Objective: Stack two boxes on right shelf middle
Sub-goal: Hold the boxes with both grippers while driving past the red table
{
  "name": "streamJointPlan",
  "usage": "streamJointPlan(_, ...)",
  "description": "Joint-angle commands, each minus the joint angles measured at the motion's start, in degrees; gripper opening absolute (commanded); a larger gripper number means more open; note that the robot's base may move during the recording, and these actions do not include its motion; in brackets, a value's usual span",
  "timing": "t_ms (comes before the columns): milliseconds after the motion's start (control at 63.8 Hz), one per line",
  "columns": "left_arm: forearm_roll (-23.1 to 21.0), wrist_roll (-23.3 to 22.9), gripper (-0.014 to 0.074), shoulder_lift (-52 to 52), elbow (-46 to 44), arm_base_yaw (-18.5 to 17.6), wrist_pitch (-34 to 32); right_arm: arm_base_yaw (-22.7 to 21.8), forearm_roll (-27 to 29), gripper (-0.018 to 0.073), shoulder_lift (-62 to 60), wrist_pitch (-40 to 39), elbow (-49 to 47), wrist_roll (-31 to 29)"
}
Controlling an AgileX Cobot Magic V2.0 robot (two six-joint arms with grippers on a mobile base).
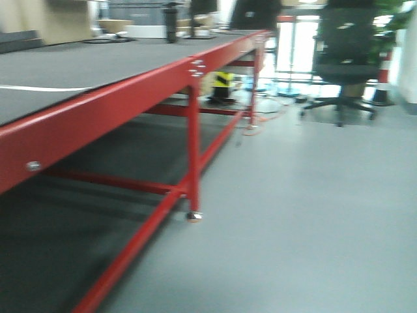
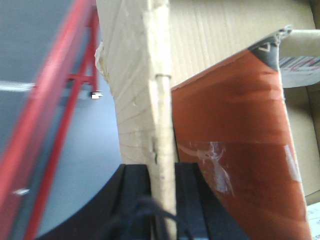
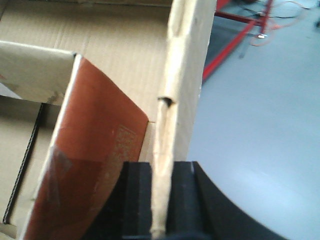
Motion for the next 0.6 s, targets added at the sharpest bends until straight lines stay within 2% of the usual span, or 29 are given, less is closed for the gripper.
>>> streamJointPlan(0, 1.33, -0.04, -0.0111, -0.85, -0.64, 0.21, -2.17, -0.55, -2.11, -0.0153, -0.82, -2.82, -0.55, -1.04)
streamJointPlan(580, 1.33, -0.04, -0.0111, -0.85, -0.64, 0.21, -2.17, -0.55, -2.11, -0.0153, -0.82, -2.82, -0.55, -1.04)
